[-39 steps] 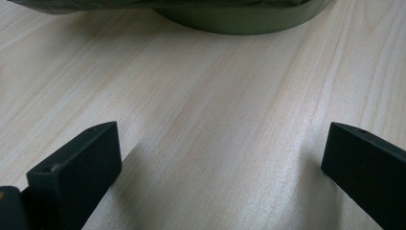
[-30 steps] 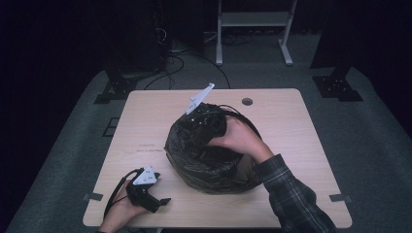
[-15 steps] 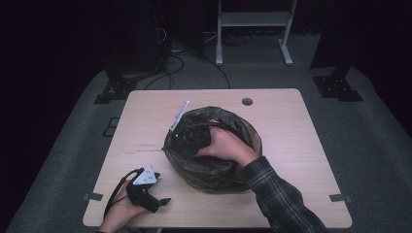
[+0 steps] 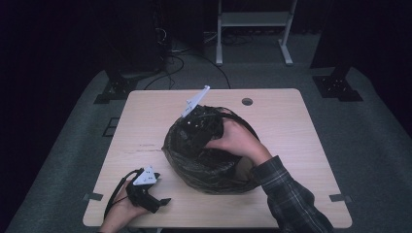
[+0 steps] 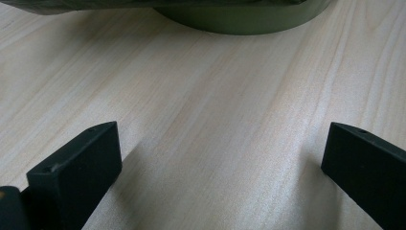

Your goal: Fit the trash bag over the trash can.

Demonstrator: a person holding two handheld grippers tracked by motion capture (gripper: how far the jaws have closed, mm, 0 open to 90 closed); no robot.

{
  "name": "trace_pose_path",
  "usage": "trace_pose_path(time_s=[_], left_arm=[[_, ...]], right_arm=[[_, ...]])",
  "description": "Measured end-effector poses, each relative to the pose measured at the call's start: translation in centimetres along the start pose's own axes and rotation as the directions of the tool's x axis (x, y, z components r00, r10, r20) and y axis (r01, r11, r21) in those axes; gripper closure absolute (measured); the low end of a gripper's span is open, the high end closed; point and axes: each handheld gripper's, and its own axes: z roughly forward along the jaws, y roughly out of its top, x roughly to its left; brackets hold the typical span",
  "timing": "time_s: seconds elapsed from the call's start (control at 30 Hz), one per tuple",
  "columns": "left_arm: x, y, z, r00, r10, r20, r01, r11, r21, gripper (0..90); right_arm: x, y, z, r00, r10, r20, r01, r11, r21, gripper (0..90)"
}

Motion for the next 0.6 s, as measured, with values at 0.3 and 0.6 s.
trace_pose_path(time_s=[0.3,0.6], left_arm=[[0.0,0.0,0.0,1.0,-0.001,0.0,0.001,1.0,0.0,0.0],[0.0,0.0,0.0,1.0,-0.001,0.0,0.001,1.0,-0.001,0.0]], right_arm=[[0.7,-3.0,-5.2,0.9978,0.029,0.059,-0.023,0.994,-0.108,10.0],[1.5,-8.0,-9.5,0.9908,0.092,0.1,-0.069,0.975,-0.213,10.0]])
